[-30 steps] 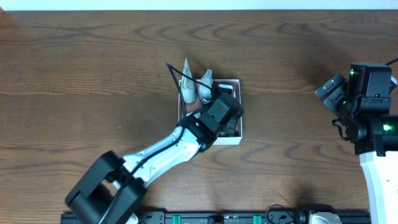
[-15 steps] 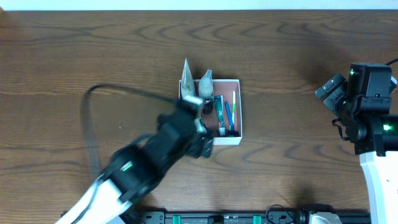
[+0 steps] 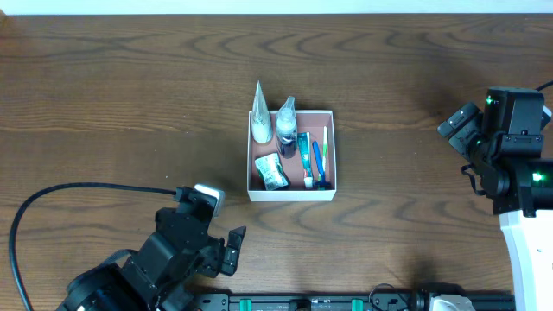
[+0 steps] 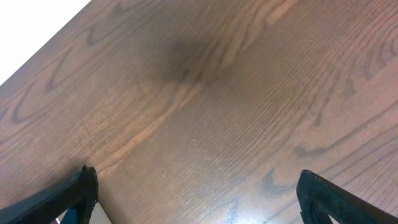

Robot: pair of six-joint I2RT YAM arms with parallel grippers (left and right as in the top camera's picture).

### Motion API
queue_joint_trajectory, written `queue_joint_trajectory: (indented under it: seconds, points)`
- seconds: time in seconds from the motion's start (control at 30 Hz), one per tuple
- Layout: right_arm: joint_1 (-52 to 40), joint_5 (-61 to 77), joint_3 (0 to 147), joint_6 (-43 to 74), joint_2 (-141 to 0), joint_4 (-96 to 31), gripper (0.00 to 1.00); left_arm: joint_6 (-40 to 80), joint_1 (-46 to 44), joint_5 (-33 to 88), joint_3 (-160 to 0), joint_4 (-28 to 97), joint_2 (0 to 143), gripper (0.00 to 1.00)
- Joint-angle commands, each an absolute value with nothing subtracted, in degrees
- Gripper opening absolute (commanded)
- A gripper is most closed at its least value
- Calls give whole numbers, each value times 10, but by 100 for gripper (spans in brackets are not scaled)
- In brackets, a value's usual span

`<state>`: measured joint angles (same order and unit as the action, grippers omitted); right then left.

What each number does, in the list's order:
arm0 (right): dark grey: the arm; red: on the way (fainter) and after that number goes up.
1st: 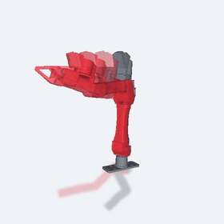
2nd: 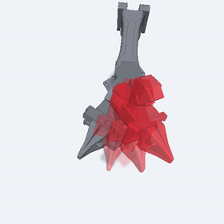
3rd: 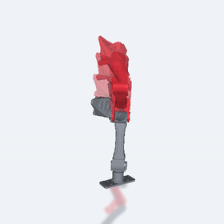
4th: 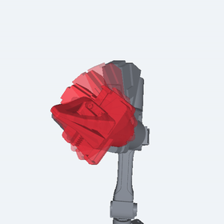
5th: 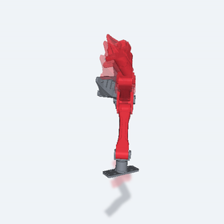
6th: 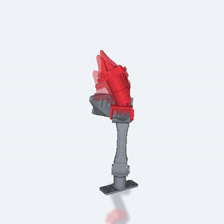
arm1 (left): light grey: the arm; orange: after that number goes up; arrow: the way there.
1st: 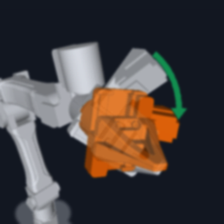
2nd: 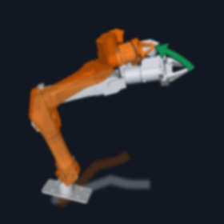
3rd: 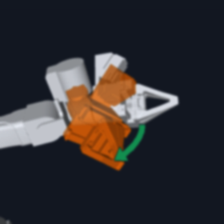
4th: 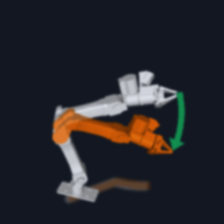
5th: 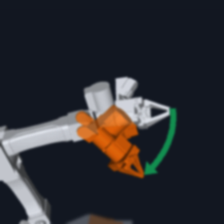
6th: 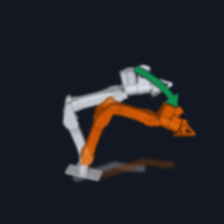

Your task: Pack container

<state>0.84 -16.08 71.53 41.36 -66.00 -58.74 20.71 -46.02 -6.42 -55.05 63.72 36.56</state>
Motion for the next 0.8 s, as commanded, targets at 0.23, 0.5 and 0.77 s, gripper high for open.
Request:
queue_joint_trajectory:
  seconds: [0.23, 0.5, 0.77]
  points:
    - [11, -165, 720, 406, -660, -588, 99, 227, -390, -87, -388, 500, 313, 98]
    - [11, -165, 720, 406, -660, -588, 99, 225, -212, -86, -210, 294, 170, 98]
    - [11, -164, 720, 406, -660, -588, 99, 226, -96, -86, -110, 149, 50, 98]
